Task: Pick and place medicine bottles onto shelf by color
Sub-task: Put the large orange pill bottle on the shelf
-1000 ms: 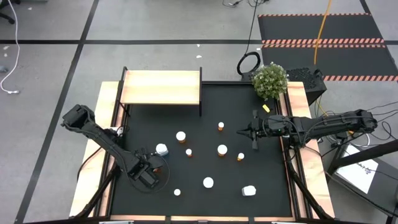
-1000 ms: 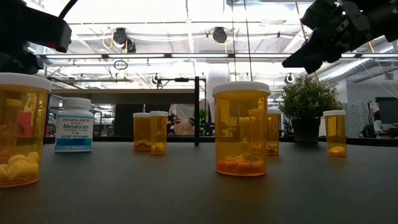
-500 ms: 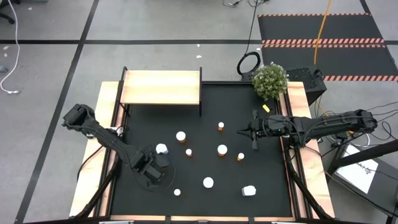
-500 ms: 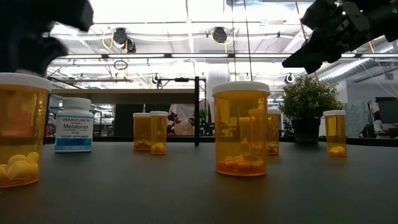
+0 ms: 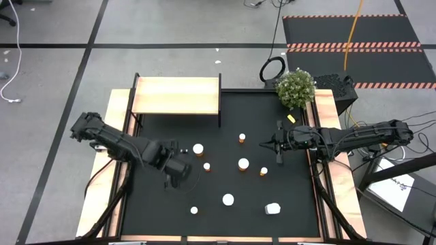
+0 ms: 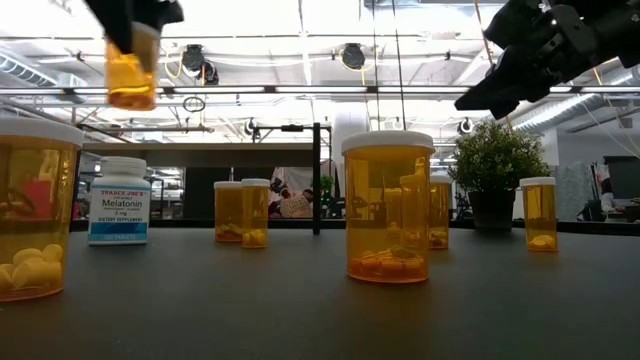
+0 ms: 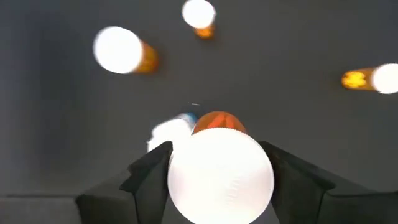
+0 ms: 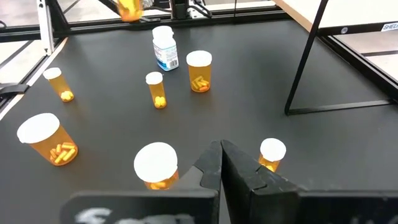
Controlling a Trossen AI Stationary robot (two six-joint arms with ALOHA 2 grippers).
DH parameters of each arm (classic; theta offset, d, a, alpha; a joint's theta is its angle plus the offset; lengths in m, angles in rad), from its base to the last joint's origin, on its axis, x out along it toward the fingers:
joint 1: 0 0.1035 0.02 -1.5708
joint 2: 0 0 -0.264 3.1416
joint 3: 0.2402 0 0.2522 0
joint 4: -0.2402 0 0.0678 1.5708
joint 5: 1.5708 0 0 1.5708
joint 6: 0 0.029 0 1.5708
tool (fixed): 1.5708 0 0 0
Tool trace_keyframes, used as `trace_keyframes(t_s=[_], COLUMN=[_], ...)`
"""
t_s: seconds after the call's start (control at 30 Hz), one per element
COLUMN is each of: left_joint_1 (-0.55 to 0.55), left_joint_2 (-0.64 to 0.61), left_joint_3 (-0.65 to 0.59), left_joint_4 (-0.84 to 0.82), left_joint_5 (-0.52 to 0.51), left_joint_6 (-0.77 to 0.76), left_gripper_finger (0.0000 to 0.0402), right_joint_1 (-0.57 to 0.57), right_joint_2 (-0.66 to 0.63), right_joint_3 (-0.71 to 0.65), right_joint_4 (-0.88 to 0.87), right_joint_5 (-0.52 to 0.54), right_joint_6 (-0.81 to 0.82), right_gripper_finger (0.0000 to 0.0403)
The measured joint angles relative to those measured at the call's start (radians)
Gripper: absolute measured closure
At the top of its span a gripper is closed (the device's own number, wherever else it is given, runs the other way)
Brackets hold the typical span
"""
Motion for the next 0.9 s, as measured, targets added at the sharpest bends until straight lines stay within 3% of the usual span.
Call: trace_keyframes(t_s=[0.23, 0.37, 0.57, 0.9], left_joint_1=[0.133, 0.206, 0.313, 0.464], left_joint_2=[0.0, 0.0, -0.007, -0.048], left_joint_3=[0.071, 0.078, 0.078, 0.079], left_joint_4=[-0.058, -0.064, -0.101, -0.161], left_joint_5=[-0.016, -0.016, -0.016, -0.016], left_joint_6=[0.194, 0.286, 0.387, 0.486], left_gripper_finger=[0.0202, 0.0201, 0.0168, 0.0201], right_joint_1=[0.0, 0.0, 0.0, 0.0], right_joint_2=[0.0, 0.0, 0.0, 0.0], right_joint_3=[0.0, 0.0, 0.0, 0.0], right_joint_4=[-0.01, -0.01, -0.01, -0.01], right_joint_5=[0.0, 0.0, 0.0, 0.0], right_joint_6=[0.0, -0.004, -0.017, -0.019], right_gripper_finger=[0.0403, 0.0403, 0.0403, 0.0403])
